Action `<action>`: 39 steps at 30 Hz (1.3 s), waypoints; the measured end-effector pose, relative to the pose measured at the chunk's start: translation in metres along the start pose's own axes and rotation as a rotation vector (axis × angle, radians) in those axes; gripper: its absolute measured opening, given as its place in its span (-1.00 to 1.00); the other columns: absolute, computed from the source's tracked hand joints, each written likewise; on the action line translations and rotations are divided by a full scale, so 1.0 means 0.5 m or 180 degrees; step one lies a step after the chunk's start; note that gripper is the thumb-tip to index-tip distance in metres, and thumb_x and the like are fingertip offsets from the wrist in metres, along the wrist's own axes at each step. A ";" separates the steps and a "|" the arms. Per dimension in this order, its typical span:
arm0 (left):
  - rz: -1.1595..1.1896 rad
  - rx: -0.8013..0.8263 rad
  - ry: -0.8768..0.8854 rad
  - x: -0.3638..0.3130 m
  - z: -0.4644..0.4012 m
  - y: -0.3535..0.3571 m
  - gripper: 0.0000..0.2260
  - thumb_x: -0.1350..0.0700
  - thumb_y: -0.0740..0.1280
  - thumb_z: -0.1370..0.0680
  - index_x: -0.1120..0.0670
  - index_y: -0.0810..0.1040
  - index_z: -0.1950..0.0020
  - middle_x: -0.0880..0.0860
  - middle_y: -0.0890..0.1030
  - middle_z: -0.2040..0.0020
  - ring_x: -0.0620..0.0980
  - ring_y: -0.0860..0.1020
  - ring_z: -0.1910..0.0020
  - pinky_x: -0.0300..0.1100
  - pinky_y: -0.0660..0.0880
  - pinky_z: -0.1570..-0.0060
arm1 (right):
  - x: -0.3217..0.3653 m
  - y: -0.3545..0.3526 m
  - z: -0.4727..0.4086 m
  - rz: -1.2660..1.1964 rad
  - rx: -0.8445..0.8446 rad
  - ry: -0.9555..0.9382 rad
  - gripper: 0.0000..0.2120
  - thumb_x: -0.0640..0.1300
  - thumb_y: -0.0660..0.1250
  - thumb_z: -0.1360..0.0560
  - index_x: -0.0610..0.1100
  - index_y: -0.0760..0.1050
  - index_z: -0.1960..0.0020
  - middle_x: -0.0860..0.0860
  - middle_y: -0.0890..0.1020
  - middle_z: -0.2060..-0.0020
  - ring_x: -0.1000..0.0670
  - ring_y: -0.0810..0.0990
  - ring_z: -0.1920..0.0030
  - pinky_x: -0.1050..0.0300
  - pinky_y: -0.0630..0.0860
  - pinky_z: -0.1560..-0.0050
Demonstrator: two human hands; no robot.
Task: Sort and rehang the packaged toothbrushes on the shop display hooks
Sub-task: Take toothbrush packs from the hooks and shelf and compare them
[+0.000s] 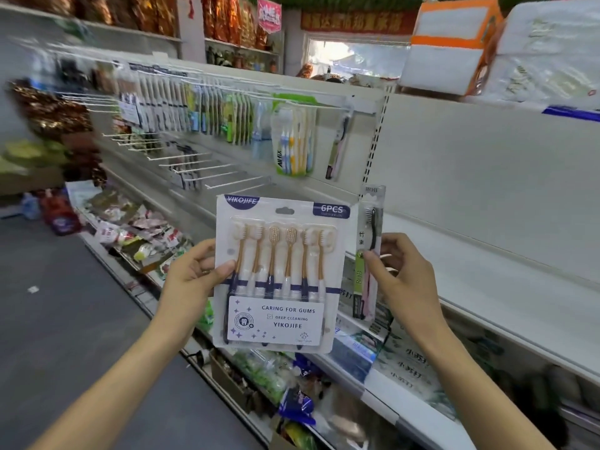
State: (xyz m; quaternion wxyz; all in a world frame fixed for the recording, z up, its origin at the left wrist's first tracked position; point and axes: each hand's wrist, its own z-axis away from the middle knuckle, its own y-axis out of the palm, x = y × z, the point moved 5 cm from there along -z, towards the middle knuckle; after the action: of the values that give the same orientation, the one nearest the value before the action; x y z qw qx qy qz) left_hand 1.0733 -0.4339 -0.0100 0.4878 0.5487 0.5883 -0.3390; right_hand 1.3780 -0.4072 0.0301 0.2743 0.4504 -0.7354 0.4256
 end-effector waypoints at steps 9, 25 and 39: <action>0.0010 -0.0154 0.0000 0.044 -0.141 -0.067 -0.72 0.38 0.29 -0.56 0.13 0.59 -0.20 0.13 0.74 0.03 0.00 0.72 0.14 -0.22 0.64 0.24 | -0.011 0.115 -0.179 -0.0123 0.0054 -0.0308 -0.88 -0.10 0.42 -0.56 0.04 0.53 -0.06 0.23 0.67 0.12 0.09 0.65 0.16 0.18 0.59 0.12; 0.0311 0.0130 0.0000 0.109 -0.364 -0.180 -0.69 0.31 0.33 -0.46 0.13 0.59 -0.19 0.12 0.74 0.03 0.05 0.72 0.10 -0.19 0.65 0.20 | 0.033 0.276 -0.417 -0.0009 -0.0365 -0.0363 -0.84 -0.10 0.42 -0.56 -0.06 0.53 -0.12 0.08 0.67 0.07 0.03 0.67 0.05 -0.12 0.64 -0.01; 0.0460 0.0922 -0.0225 0.132 -0.514 -0.287 -0.68 0.26 0.37 -0.42 0.17 0.60 -0.17 0.16 0.73 0.05 0.11 0.72 0.07 -0.20 0.64 0.15 | 0.062 0.370 -0.448 0.0258 -0.1137 0.0009 -0.83 -0.09 0.42 -0.55 -0.10 0.50 -0.10 -0.02 0.66 0.13 -0.06 0.66 0.12 -0.21 0.64 0.16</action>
State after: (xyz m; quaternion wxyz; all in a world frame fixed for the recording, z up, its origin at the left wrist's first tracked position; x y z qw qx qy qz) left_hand 0.8865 -0.1971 -0.0164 0.4471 0.6419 0.4747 -0.4033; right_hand 1.2029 -0.1820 0.0937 0.3337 0.3639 -0.8164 0.2995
